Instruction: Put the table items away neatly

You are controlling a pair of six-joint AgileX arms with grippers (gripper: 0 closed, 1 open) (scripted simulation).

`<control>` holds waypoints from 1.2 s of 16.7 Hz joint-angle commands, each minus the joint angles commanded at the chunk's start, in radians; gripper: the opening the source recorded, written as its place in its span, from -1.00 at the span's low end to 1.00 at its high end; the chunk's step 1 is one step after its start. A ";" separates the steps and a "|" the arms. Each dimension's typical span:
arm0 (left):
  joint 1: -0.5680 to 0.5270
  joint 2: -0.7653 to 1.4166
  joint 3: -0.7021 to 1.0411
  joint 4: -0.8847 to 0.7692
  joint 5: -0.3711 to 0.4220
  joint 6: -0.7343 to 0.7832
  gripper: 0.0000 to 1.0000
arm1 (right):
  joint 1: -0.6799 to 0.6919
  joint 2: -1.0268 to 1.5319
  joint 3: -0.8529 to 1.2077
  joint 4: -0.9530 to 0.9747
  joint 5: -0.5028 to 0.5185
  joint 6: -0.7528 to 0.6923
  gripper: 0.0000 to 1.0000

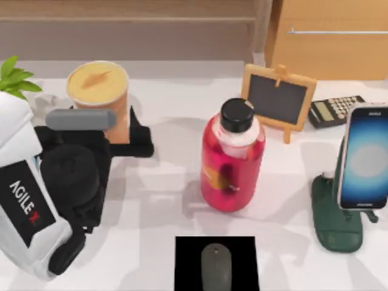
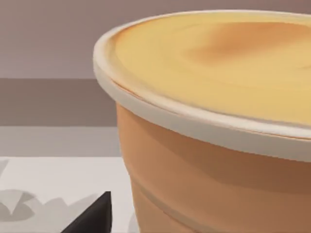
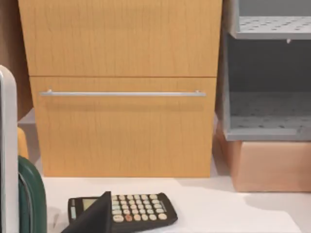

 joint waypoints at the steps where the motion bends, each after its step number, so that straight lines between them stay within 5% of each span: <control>1: 0.008 0.009 0.018 -0.009 0.006 0.000 1.00 | 0.000 0.000 0.000 0.000 0.000 0.000 1.00; 9: 0.041 0.047 0.100 -0.050 0.040 0.005 1.00 | 0.000 0.000 0.000 0.000 0.000 0.000 1.00; 20: 0.041 0.047 0.100 -0.050 0.040 0.005 -0.66 | 0.000 0.000 0.000 0.000 0.000 0.000 1.00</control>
